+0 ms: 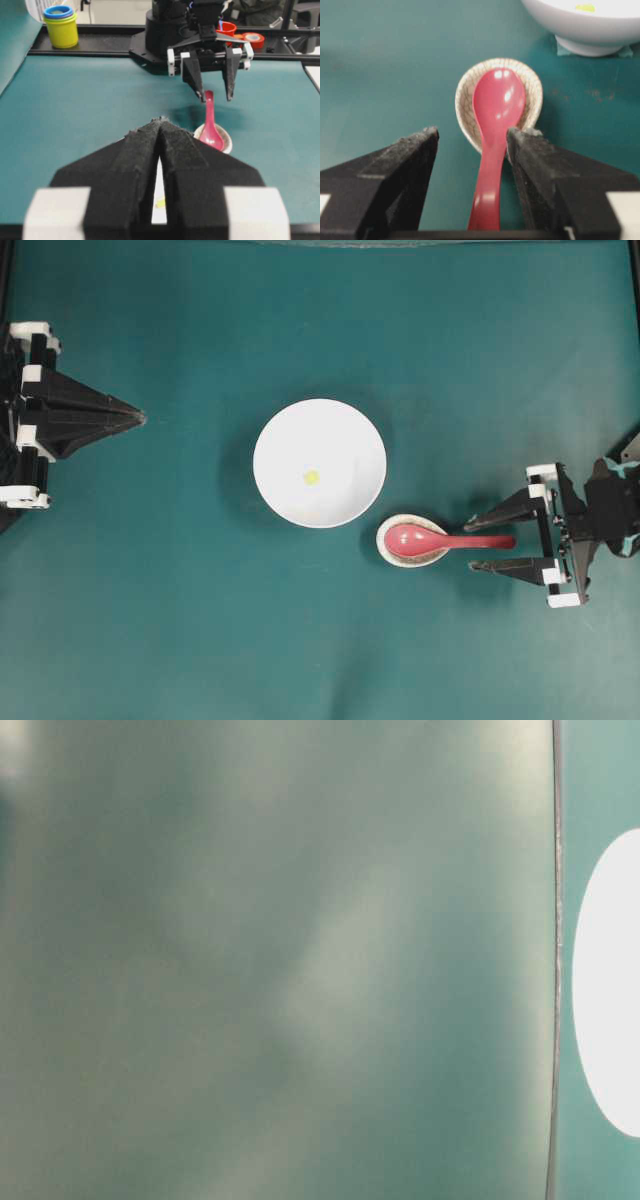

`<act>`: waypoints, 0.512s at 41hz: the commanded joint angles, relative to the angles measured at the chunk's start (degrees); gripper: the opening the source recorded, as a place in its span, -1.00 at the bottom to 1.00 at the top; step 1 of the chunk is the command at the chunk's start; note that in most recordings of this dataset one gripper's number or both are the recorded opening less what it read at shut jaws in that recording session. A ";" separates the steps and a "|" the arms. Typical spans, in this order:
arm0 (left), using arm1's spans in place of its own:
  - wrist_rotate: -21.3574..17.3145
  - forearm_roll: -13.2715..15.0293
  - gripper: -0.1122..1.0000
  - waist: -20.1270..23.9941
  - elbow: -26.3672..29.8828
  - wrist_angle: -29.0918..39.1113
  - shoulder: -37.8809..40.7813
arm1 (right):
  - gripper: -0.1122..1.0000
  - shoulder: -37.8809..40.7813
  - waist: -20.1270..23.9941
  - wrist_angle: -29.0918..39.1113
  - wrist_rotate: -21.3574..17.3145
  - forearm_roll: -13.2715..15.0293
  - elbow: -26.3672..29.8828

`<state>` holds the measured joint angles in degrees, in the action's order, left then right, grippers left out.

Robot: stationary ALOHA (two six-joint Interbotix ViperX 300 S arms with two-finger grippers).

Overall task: Scoop the yellow hexagonal prism block from the bowl with a spoon using the right arm.
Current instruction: 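Move the open right gripper toward the pink spoon handle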

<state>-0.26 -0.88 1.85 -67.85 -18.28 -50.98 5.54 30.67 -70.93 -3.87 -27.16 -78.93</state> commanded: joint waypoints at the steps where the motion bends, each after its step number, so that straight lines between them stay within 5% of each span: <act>1: 0.09 -0.18 -0.81 0.00 0.97 -0.62 0.35 | 0.30 0.70 0.26 -0.62 -0.09 -0.18 0.70; 21: 0.09 -0.26 -0.81 0.09 0.97 -0.62 0.35 | 0.24 3.52 0.26 -0.18 -0.09 -2.02 1.23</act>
<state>-0.26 -0.97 1.85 -67.85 -18.28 -50.89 9.40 30.67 -71.02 -3.87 -28.92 -77.96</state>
